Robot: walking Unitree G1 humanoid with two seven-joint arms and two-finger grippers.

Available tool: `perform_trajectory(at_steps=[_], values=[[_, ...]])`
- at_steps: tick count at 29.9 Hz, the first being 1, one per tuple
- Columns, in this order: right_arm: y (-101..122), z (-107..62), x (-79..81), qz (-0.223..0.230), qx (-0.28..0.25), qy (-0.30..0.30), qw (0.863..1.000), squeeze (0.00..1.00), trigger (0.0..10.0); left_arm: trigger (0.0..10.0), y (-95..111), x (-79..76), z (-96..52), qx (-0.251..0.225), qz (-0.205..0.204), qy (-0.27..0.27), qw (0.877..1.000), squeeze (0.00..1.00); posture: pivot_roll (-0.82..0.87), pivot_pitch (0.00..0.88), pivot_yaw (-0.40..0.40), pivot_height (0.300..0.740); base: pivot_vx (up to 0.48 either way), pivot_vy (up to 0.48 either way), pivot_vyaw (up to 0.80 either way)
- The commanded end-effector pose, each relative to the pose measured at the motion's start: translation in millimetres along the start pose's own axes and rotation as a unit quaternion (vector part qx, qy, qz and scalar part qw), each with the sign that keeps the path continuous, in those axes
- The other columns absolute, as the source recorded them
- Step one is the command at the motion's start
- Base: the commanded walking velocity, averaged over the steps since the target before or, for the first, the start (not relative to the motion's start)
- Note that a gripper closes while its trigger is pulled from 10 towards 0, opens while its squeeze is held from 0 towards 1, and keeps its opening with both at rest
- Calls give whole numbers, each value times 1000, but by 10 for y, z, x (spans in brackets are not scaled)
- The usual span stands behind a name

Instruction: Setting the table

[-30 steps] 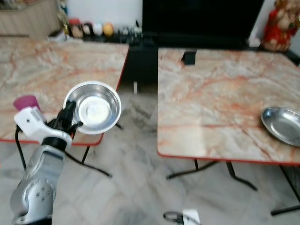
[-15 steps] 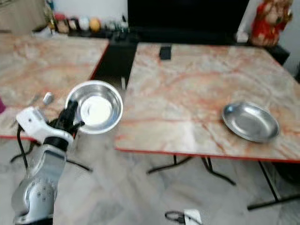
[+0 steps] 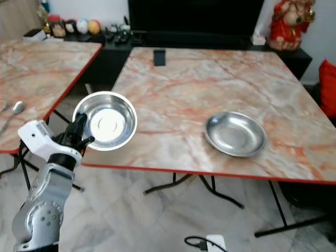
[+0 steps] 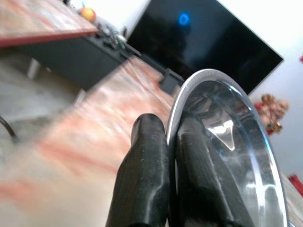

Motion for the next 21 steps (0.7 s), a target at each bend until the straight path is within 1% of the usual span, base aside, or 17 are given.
perform_trajectory(at_steps=[1,8,15,17,18,19,20,21], values=[[5,-3,-30,-7,-1,-3,1000,0,10000,10000,24,-82,-9,-2,1,-18,1000,0,8,0,4,740,0,-420,0],[-11,-6,-26,-8,0,-2,1000,0,10000,10000,18,-76,-23,3,7,-23,1000,0,8,0,7,740,0,-418,0],[-15,-8,-28,-8,0,-2,1000,0,10000,10000,10,-88,-17,12,33,-34,999,0,5,0,10,740,0,-406,0],[-10,-7,-29,-7,-1,-3,1000,0,10000,10000,-23,-65,-7,32,93,-45,994,0,6,0,8,740,0,-171,0],[-8,-7,-28,-6,-1,-3,1000,0,10000,10000,-39,-53,-4,40,116,-48,991,0,7,0,7,740,0,0,0],[-8,-7,-28,-6,-1,-3,1000,0,10000,10000,-39,-53,-4,40,116,-48,991,0,7,0,7,740,0,0,0],[-4,-6,-28,-6,-1,-3,1000,0,10000,10000,-56,14,-5,57,147,-51,986,0,6,0,7,740,0,0,0],[-3,-5,-28,-6,-2,-3,1000,0,10000,10000,-40,50,-5,60,157,-52,984,0,6,0,7,740,0,0,0]])
Point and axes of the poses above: a point about 5 cm out from each wrist's last joint towards the gripper, its own z axis pointing out of the wrist towards the gripper, its own y axis along the axis of the wrist's last joint, x = y × z, the point moved 4 cm from there along z, pointing out of the wrist towards the gripper, and after that the axes turned 2 degrees about -z, right-handed, at the moved point
